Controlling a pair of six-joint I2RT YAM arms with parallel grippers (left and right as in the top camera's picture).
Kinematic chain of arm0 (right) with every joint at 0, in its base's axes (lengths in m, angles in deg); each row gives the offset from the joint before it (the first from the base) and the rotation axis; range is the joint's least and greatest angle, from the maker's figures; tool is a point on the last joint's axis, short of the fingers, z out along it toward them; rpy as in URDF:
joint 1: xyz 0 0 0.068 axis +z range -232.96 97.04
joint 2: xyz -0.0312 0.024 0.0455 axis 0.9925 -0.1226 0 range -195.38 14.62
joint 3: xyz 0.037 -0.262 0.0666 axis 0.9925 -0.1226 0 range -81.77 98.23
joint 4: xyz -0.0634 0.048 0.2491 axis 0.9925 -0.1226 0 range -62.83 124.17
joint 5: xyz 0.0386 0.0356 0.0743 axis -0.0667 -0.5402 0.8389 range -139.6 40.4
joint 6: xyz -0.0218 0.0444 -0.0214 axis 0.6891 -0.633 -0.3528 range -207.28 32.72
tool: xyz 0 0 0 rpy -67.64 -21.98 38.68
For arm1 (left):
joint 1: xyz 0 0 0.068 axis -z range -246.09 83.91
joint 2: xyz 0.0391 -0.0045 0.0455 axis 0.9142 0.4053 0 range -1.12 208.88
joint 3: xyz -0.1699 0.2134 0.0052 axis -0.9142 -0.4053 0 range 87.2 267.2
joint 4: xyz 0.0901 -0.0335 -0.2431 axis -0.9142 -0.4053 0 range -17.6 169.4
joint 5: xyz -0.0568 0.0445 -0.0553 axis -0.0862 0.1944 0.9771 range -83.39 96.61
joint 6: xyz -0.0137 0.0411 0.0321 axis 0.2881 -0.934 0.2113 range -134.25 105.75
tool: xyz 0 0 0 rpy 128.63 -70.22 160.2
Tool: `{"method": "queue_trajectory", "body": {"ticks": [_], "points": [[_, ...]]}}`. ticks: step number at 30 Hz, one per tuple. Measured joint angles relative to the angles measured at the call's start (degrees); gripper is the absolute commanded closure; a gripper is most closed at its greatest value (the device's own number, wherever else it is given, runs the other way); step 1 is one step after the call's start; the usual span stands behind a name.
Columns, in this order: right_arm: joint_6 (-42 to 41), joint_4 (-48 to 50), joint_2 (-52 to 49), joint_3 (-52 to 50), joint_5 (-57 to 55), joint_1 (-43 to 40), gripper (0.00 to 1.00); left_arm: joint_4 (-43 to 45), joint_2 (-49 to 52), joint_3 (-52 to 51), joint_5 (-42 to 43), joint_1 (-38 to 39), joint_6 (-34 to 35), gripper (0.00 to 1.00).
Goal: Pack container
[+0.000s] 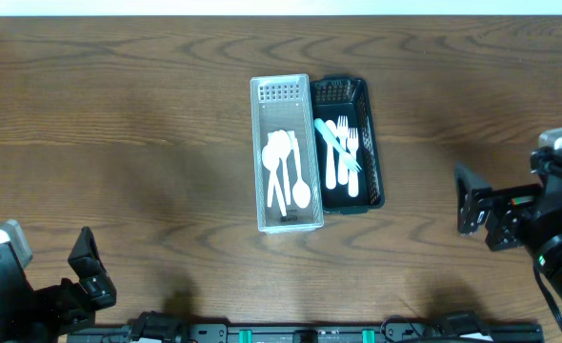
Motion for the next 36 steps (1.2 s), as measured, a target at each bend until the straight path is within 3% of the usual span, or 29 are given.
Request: {"method": "queue_trajectory", "body": {"ticks": [13, 18, 26, 36], "points": [[0.0, -2.2, 0.0, 0.0, -5.3, 0.0, 0.01, 0.0, 0.0, 0.0, 0.0, 0.0, 0.0, 0.02], [0.0, 6.0, 2.3, -3.7, -7.8, -0.1, 0.01, 0.0, 0.0, 0.0, 0.0, 0.0, 0.0, 0.02], [0.0, 19.6, 20.2, -30.6, -6.0, -1.3, 0.01, 0.0, 0.0, 0.0, 0.0, 0.0, 0.0, 0.02], [-0.7, 26.5, 37.6, -62.1, -5.3, -3.4, 0.01, 0.0, 0.0, 0.0, 0.0, 0.0, 0.0, 0.02]]}}
